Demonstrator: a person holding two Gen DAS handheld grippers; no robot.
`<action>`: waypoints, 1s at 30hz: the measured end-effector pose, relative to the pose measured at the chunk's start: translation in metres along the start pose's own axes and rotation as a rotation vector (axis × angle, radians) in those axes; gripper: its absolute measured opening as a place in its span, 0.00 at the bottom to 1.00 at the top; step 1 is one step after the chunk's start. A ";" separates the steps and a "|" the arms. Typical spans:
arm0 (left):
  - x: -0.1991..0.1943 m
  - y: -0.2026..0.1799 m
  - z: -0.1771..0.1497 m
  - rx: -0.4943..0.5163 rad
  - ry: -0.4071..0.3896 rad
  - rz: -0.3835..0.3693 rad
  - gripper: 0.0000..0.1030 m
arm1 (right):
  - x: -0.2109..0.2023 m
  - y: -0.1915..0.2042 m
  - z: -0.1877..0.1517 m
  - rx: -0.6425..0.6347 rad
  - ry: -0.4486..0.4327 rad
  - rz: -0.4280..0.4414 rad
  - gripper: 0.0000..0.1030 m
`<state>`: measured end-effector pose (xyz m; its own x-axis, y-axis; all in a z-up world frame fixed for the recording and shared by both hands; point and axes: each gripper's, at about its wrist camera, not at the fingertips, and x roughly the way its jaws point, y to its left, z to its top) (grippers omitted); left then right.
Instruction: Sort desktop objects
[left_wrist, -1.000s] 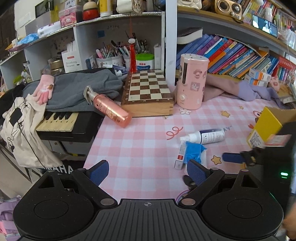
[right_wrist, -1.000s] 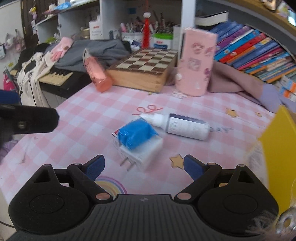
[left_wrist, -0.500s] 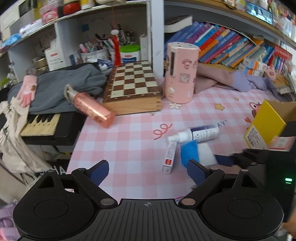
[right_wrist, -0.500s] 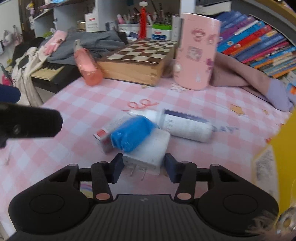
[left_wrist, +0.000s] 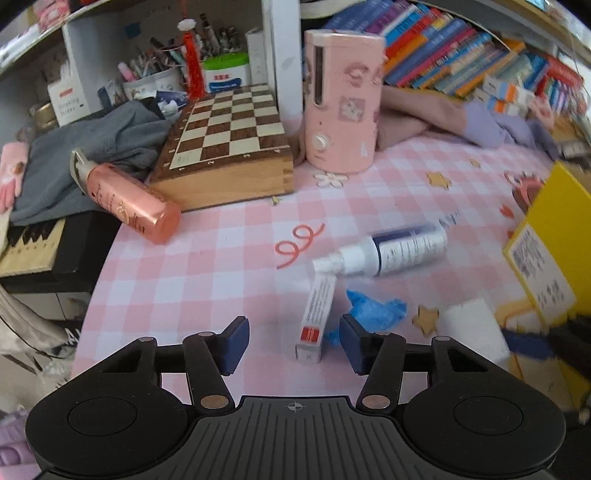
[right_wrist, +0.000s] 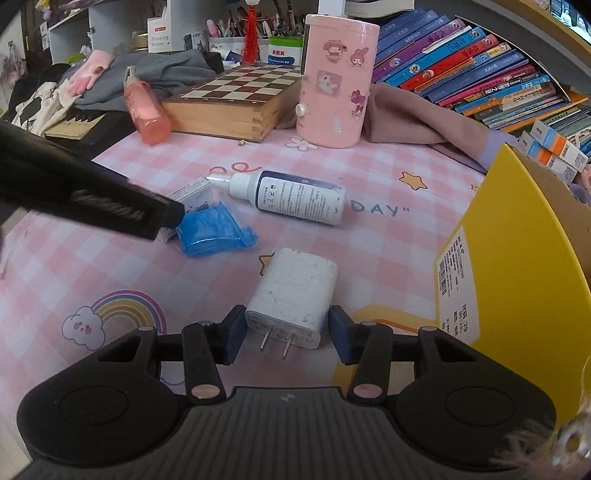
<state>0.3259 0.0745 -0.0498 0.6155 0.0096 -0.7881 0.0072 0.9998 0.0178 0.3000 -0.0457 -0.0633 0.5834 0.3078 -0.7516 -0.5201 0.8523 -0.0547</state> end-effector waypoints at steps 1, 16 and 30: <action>0.002 0.001 0.002 -0.008 0.002 -0.004 0.48 | 0.000 0.000 0.000 -0.001 0.001 0.002 0.44; 0.024 -0.005 0.001 0.023 0.058 0.001 0.13 | 0.016 0.000 0.014 0.017 -0.006 -0.013 0.50; -0.050 0.020 -0.014 -0.076 -0.049 -0.069 0.13 | -0.009 -0.001 0.014 0.066 -0.038 -0.011 0.40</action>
<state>0.2841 0.0938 -0.0192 0.6536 -0.0581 -0.7546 -0.0079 0.9965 -0.0835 0.3035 -0.0432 -0.0473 0.6123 0.3132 -0.7259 -0.4724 0.8812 -0.0182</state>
